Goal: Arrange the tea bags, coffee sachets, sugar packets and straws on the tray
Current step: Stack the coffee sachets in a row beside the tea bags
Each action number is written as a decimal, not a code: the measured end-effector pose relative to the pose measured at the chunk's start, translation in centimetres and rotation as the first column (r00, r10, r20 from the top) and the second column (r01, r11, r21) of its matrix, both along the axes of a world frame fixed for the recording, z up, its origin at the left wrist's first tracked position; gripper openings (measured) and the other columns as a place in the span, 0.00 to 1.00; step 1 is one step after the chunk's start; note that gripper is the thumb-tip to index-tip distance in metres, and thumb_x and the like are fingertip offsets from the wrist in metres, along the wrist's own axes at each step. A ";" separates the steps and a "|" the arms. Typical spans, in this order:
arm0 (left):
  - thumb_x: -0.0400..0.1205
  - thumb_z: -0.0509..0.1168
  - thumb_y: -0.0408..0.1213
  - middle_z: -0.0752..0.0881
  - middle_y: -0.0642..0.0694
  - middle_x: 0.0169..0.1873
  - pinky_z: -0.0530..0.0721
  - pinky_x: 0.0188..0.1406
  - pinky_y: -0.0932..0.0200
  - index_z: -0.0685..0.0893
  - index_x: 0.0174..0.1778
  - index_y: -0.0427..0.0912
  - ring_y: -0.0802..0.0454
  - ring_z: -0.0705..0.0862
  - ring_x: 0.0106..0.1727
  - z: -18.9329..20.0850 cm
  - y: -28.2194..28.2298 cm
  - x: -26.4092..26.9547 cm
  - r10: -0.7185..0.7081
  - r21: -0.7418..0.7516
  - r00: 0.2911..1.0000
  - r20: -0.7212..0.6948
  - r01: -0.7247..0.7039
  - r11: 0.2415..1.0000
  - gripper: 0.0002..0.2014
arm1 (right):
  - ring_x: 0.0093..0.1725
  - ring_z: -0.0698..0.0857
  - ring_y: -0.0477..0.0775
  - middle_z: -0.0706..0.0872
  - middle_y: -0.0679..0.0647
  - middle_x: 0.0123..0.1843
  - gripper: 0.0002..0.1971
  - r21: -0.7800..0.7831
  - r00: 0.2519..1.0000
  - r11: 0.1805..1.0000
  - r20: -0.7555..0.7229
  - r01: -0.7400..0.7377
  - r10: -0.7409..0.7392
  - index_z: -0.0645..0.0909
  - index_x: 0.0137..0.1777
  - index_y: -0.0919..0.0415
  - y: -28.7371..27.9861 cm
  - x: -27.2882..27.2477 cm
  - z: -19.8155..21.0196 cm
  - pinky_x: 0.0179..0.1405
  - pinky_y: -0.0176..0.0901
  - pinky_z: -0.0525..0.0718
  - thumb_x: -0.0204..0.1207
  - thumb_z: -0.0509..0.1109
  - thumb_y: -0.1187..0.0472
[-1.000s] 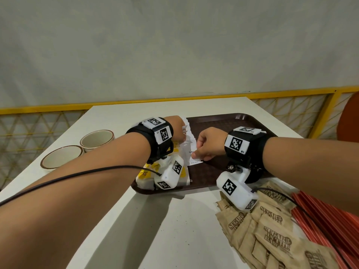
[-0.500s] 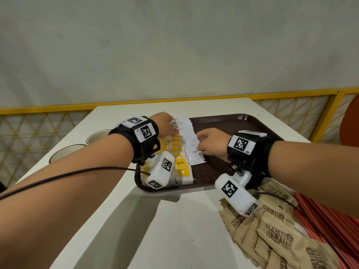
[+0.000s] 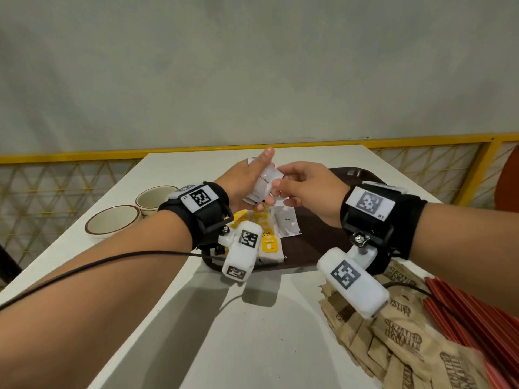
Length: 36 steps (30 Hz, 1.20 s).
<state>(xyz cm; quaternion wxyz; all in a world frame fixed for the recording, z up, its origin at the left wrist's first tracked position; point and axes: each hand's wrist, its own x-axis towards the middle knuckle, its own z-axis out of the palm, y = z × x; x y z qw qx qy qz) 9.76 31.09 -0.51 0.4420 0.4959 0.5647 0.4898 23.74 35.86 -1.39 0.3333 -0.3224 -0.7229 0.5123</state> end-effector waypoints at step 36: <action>0.77 0.72 0.37 0.77 0.55 0.49 0.71 0.47 0.62 0.87 0.55 0.48 0.56 0.76 0.48 -1.1 3.7 0.4 -0.115 -0.124 0.423 -0.899 0.007 0.992 0.11 | 0.34 0.81 0.50 0.82 0.58 0.37 0.13 -0.136 0.901 0.987 0.433 0.090 -0.022 0.79 0.58 0.65 2.0 2.5 -3.1 0.37 0.41 0.86 0.77 0.67 0.76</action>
